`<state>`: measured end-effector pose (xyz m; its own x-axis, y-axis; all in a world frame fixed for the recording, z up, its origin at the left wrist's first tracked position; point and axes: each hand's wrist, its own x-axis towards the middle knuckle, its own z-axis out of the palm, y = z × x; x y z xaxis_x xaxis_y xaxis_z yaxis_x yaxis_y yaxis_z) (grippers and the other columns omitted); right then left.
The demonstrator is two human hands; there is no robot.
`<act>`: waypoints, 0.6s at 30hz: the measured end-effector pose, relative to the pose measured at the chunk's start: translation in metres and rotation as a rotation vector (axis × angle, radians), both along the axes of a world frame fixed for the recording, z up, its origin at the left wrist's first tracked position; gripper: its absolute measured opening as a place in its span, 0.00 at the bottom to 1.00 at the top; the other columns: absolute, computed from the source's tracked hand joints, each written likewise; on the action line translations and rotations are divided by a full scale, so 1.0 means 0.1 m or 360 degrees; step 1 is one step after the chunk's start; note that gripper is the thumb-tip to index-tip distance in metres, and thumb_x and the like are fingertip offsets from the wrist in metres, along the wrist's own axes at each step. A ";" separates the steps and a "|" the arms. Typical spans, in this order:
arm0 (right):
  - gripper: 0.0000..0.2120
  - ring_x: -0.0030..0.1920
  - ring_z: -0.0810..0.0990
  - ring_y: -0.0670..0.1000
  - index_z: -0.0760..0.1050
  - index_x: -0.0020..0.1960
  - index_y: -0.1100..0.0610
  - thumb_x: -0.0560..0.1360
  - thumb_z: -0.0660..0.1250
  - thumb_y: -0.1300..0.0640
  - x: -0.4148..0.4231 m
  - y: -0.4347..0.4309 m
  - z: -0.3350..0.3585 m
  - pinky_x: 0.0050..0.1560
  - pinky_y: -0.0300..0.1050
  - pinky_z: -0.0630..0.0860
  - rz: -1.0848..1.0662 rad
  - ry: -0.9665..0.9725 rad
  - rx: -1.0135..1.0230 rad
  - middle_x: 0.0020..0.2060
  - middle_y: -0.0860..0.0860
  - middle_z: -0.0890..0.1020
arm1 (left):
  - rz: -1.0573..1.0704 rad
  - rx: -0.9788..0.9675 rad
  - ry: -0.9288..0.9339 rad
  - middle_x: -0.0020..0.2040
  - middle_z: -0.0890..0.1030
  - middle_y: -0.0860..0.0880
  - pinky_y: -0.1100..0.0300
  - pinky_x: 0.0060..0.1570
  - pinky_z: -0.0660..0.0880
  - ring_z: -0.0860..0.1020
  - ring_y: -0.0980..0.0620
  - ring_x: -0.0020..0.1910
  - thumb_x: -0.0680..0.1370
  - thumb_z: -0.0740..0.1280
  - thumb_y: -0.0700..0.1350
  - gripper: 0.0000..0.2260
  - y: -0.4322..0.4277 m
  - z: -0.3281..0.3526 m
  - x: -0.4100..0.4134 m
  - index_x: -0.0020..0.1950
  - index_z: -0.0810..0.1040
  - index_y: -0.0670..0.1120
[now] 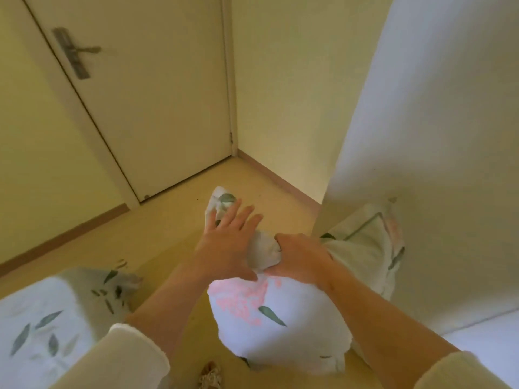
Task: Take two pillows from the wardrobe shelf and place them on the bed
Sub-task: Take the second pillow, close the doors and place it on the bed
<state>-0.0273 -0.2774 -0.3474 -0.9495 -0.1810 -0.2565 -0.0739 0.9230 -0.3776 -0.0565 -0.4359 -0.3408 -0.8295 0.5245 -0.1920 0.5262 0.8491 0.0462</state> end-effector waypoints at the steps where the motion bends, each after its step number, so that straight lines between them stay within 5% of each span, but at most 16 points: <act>1: 0.25 0.55 0.79 0.54 0.71 0.60 0.56 0.69 0.68 0.41 -0.16 -0.17 0.00 0.50 0.43 0.72 0.0045 -0.0003 0.0013 0.56 0.52 0.80 | 0.0010 -0.0070 -0.0004 0.76 0.56 0.51 0.42 0.72 0.49 0.48 0.49 0.77 0.64 0.71 0.63 0.46 -0.09 -0.06 -0.11 0.74 0.52 0.48; 3: 0.25 0.57 0.78 0.54 0.71 0.63 0.55 0.71 0.68 0.44 -0.36 -0.36 0.00 0.53 0.41 0.71 0.0062 -0.0014 -0.0020 0.58 0.52 0.79 | 0.0104 -0.0038 0.0000 0.64 0.74 0.51 0.52 0.65 0.60 0.69 0.48 0.67 0.65 0.70 0.62 0.36 -0.19 -0.13 -0.28 0.67 0.64 0.47; 5: 0.23 0.56 0.79 0.54 0.72 0.61 0.56 0.71 0.68 0.46 -0.63 -0.60 -0.05 0.50 0.40 0.71 0.0064 -0.0002 -0.0071 0.57 0.53 0.80 | 0.0215 0.0054 0.0013 0.52 0.81 0.51 0.59 0.52 0.65 0.78 0.48 0.53 0.66 0.70 0.60 0.26 -0.41 -0.19 -0.53 0.57 0.70 0.49; 10: 0.20 0.50 0.80 0.54 0.72 0.54 0.55 0.68 0.70 0.45 -1.18 -1.15 -0.13 0.48 0.45 0.74 0.0097 -0.0012 -0.0038 0.51 0.52 0.82 | 0.0435 0.0141 -0.0254 0.49 0.82 0.48 0.56 0.43 0.74 0.79 0.47 0.50 0.66 0.71 0.58 0.20 -1.00 -0.29 -1.07 0.52 0.74 0.49; 14: 0.23 0.50 0.77 0.53 0.70 0.47 0.54 0.62 0.72 0.40 -1.65 -1.52 -0.11 0.46 0.44 0.69 0.0224 0.0104 0.0102 0.43 0.48 0.77 | 0.0555 0.0302 -0.0357 0.51 0.82 0.47 0.56 0.46 0.74 0.79 0.47 0.51 0.67 0.71 0.55 0.18 -1.43 -0.26 -1.46 0.52 0.76 0.48; 18: 0.33 0.60 0.71 0.54 0.67 0.57 0.50 0.59 0.71 0.36 -2.15 -1.80 -0.14 0.61 0.51 0.63 0.0441 0.0171 0.0248 0.55 0.49 0.74 | 0.0761 0.0494 -0.0347 0.50 0.82 0.48 0.58 0.42 0.71 0.77 0.47 0.47 0.66 0.73 0.55 0.18 -1.91 -0.20 -1.74 0.49 0.76 0.47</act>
<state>-0.2421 -0.4577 -0.3615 -0.8927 -0.4026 -0.2025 -0.3621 0.9083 -0.2096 -0.2309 -0.6267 -0.3606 -0.9457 0.1621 -0.2818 0.0403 0.9186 0.3932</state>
